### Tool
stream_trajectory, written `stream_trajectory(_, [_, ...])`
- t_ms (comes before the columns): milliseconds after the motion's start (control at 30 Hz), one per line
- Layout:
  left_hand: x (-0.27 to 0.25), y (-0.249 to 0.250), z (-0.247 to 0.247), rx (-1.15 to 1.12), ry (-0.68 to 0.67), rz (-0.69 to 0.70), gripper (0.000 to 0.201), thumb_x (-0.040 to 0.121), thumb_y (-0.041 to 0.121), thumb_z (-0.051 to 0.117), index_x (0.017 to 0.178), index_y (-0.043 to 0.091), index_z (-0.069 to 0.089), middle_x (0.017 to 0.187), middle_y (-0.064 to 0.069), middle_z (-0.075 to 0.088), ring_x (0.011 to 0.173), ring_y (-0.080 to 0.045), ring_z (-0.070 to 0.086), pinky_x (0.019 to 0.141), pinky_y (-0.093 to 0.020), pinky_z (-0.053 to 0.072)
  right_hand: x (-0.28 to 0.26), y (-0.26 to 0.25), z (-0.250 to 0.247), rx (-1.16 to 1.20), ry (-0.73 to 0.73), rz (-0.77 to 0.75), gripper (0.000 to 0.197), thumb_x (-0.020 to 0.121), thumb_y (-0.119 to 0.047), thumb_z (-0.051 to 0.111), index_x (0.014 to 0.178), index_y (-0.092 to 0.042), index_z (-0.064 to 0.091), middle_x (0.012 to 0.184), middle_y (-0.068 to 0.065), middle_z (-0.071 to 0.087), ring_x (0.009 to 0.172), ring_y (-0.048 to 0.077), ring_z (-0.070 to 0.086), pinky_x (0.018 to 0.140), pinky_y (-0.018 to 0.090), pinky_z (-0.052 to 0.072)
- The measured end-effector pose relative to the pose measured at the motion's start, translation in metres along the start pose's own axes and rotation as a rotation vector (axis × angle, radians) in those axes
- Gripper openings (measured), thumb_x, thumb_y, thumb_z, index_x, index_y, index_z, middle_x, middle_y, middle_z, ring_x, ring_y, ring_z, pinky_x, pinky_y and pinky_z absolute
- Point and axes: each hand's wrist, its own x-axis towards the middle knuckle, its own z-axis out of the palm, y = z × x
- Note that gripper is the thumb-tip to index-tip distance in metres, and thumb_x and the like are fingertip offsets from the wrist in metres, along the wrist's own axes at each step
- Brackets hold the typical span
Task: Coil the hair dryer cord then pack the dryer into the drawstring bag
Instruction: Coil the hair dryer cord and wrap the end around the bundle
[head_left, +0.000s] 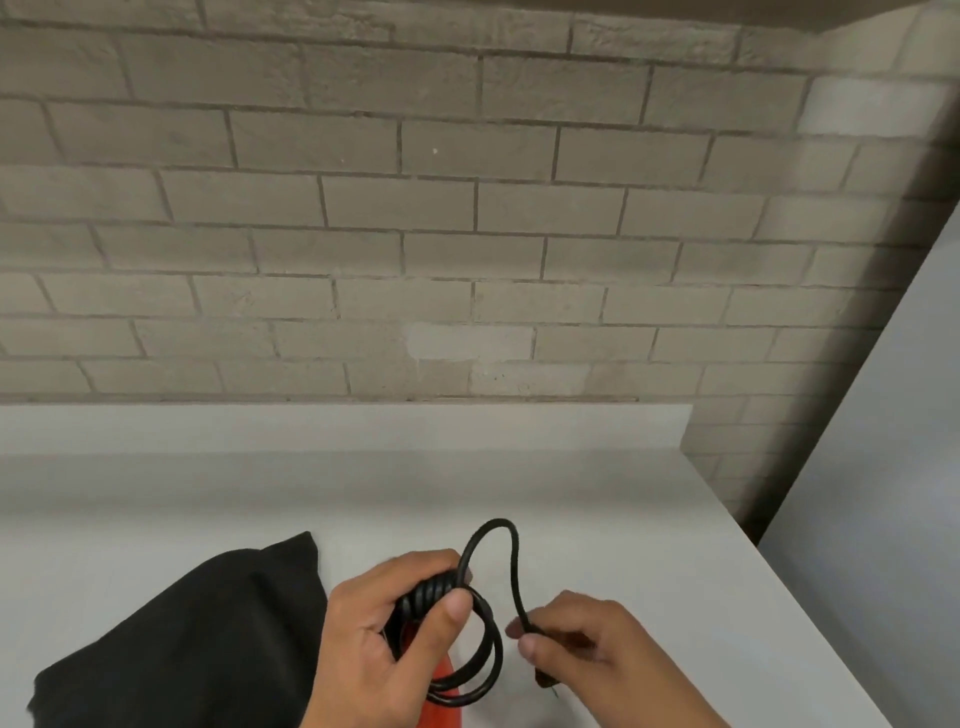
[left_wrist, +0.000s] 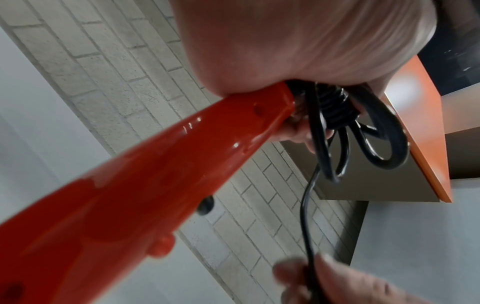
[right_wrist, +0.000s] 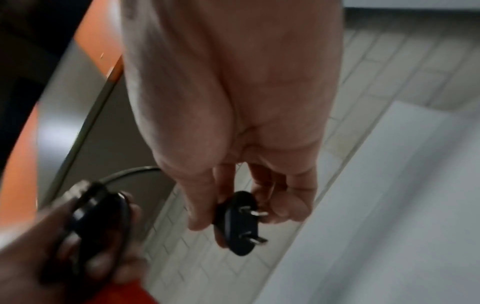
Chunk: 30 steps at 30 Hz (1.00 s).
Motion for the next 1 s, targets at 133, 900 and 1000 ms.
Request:
stream_trajectory(133, [0.004, 0.002, 0.01, -0.027, 0.001, -0.012, 0.039, 0.079, 0.061, 0.061, 0.084, 0.024, 0.074, 0.067, 0.009, 0.07, 0.055, -0.001, 0.061, 0.055, -0.013, 0.048, 0.002, -0.022, 0.001, 0.418, 0.042, -0.034, 0.012, 0.08, -0.007, 0.073, 0.089, -0.013, 0.078, 0.076, 0.009, 0.075, 0.074, 0.023, 0.073, 0.074, 0.033, 0.057])
stream_trajectory(900, [0.024, -0.006, 0.045, 0.152, 0.045, -0.067, 0.026, 0.082, 0.034, 0.061, 0.1, 0.018, 0.071, 0.091, 0.006, 0.073, 0.084, -0.016, 0.069, 0.071, -0.022, 0.054, 0.01, -0.026, 0.008, 1.157, -0.043, 0.046, 0.085, 0.05, -0.027, 0.093, 0.123, -0.006, 0.056, 0.1, 0.028, 0.07, 0.094, 0.036, 0.068, 0.079, 0.04, 0.057])
stream_trajectory(1000, [0.029, -0.006, 0.047, 0.143, 0.063, -0.095, 0.026, 0.083, 0.035, 0.061, 0.102, 0.02, 0.07, 0.09, 0.005, 0.073, 0.083, -0.016, 0.07, 0.07, -0.021, 0.054, 0.001, -0.035, 0.014, 0.747, -0.006, -0.102, 0.094, 0.053, -0.023, 0.087, 0.13, -0.032, 0.035, 0.103, 0.007, 0.075, 0.099, 0.018, 0.069, 0.089, 0.03, 0.052])
